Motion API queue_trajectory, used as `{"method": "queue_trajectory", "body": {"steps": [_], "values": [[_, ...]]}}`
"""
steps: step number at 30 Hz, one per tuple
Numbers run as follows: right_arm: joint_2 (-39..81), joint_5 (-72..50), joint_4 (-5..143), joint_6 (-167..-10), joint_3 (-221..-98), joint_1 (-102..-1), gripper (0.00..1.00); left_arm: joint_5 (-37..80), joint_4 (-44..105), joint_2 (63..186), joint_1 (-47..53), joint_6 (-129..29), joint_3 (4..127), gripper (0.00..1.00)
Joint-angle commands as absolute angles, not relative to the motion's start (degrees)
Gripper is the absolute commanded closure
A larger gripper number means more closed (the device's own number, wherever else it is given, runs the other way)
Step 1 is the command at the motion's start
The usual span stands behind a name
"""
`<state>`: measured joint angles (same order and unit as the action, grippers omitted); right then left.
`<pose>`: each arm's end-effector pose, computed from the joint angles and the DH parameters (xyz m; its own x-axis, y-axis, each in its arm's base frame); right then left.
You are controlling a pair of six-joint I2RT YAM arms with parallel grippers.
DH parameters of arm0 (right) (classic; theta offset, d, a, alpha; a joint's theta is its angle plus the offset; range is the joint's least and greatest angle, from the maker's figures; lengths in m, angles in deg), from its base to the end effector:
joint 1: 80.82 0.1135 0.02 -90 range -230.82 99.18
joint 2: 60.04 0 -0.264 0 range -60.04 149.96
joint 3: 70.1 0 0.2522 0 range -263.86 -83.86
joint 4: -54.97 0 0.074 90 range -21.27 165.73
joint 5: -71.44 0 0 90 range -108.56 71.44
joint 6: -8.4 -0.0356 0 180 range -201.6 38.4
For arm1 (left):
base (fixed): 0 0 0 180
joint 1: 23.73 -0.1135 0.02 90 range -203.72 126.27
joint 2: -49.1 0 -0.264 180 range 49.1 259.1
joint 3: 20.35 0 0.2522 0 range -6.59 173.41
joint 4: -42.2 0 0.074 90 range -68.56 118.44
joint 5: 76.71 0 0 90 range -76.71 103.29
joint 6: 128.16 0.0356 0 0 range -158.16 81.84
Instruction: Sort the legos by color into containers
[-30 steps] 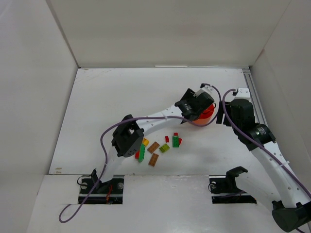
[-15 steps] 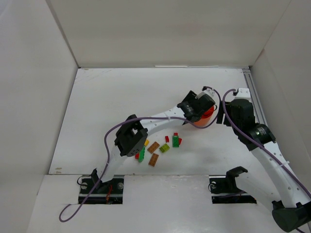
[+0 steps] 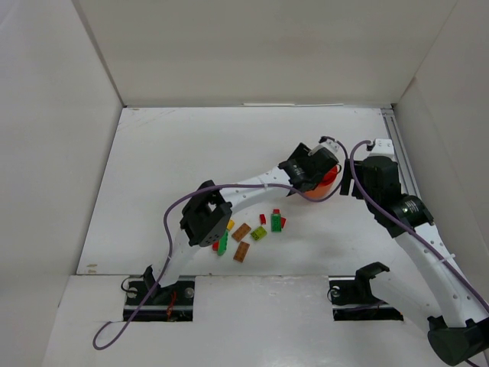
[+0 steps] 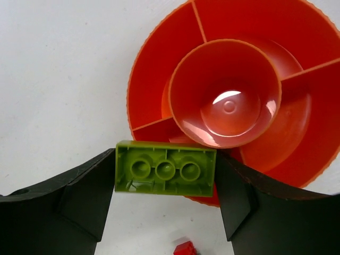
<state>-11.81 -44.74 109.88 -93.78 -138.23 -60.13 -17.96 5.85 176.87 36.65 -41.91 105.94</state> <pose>0.1628 0.0447 0.3355 -0.5202 0.0059 -0.8540 0.1338 0.9882 -0.0746 0.2712 -0.4397 0.2516 -0.3378 0.4811 -0.8090 0.5197 0.8119 0.2658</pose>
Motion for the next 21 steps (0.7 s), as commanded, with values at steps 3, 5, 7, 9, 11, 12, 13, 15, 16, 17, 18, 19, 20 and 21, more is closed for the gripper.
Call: {"method": "queue_trajectory", "body": {"steps": [3,5,7,9,11,12,13,15,16,17,18,19,20,21], "values": [[-12.84,-45.28,108.63,-93.64,-138.09,-60.34,0.15,-13.52,5.41,175.84,37.27,-42.03,108.28,0.29],[-12.84,-45.28,108.63,-93.64,-138.09,-60.34,0.15,-13.52,5.94,175.84,37.27,-42.03,108.81,0.26],[-12.84,-45.28,108.63,-93.64,-138.09,-60.34,0.15,-13.52,5.94,175.84,37.27,-42.03,108.81,0.23],[-12.84,-45.28,108.63,-93.64,-138.09,-60.34,0.15,-13.52,5.94,175.84,37.27,-42.03,109.42,0.23],[-12.84,-44.75,108.63,-93.64,-138.09,-60.34,0.15,-13.52,5.94,175.32,37.27,-42.63,109.42,0.20],[-12.84,-44.75,108.63,-93.64,-138.09,-60.34,0.15,-13.52,5.94,175.31,37.27,-42.64,109.42,0.20],[-12.84,-44.75,108.63,-93.64,-138.09,-60.34,0.15,-13.52,5.94,174.53,37.27,-42.64,109.42,0.20],[-12.84,-44.75,108.11,-93.12,-138.09,-60.34,0.15,-13.52,5.94,173.83,37.27,-43.17,109.42,0.20],[-12.84,-44.06,108.11,-93.11,-138.09,-60.34,0.15,-13.52,5.94,172.95,37.27,-43.17,109.42,0.20],[-12.84,-44.05,108.11,-93.11,-138.09,-60.34,0.15,-12.91,5.94,172.42,37.27,-43.17,109.42,0.20],[-12.84,-43.53,108.11,-92.59,-138.09,-60.34,0.15,-12.90,5.94,171.80,37.27,-43.17,109.42,0.20],[-12.84,-43.52,107.58,-92.59,-138.09,-60.34,0.15,-12.21,5.94,171.28,37.27,-43.78,109.42,0.15],[-12.84,-43.52,107.58,-92.59,-138.09,-60.34,0.15,-12.20,5.94,169.79,37.27,-43.78,109.42,0.15],[-13.45,-43.52,107.58,-92.59,-138.09,-60.34,0.15,-11.68,5.94,168.99,37.27,-44.31,109.42,0.15]]}}
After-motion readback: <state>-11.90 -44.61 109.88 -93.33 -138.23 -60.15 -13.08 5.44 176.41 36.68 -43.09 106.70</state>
